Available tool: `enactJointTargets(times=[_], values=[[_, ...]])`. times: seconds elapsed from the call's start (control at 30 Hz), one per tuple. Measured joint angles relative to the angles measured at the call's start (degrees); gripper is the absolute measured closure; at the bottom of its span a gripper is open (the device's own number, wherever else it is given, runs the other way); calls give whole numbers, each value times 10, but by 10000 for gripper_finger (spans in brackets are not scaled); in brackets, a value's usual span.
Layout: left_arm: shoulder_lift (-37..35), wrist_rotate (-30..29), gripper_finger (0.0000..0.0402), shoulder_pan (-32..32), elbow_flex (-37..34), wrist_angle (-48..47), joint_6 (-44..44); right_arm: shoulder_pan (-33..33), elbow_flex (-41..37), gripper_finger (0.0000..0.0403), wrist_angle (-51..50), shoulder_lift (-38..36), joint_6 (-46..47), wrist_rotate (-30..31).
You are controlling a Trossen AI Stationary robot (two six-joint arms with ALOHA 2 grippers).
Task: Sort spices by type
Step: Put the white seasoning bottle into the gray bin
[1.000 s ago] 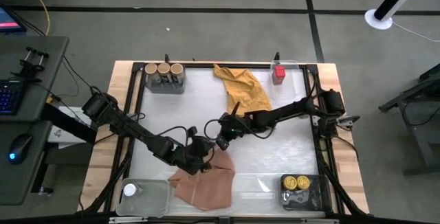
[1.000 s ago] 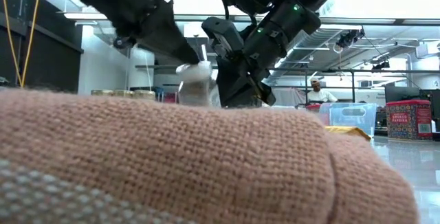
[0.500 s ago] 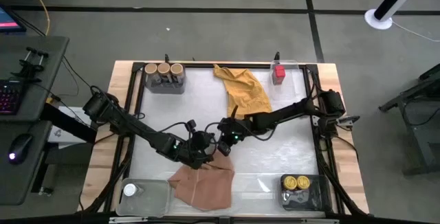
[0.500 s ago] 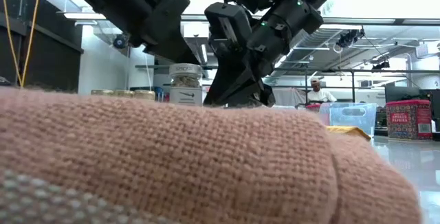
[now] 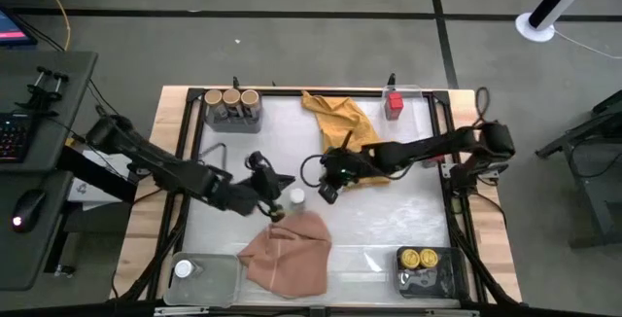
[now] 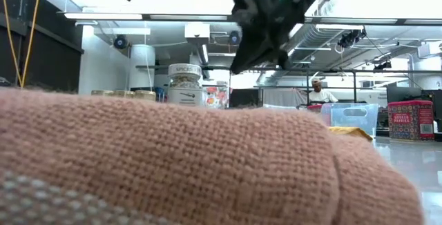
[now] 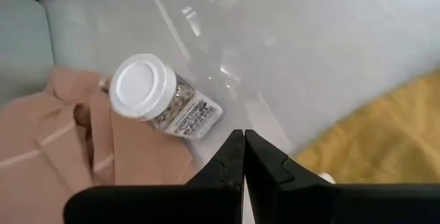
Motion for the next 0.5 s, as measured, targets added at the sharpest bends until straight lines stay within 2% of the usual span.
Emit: enactJointTargets(times=[0.17,0.33,0.5], values=[[-57,146,326,21,0,-6,-23,18,0,403,-57,-56,16,38],[-66,269,221,31,0,-16,-10,57,0,403,-112,-93,57,66],[-57,354,119,52,0,-55,40,109,0,403,-156,-105,114,85]])
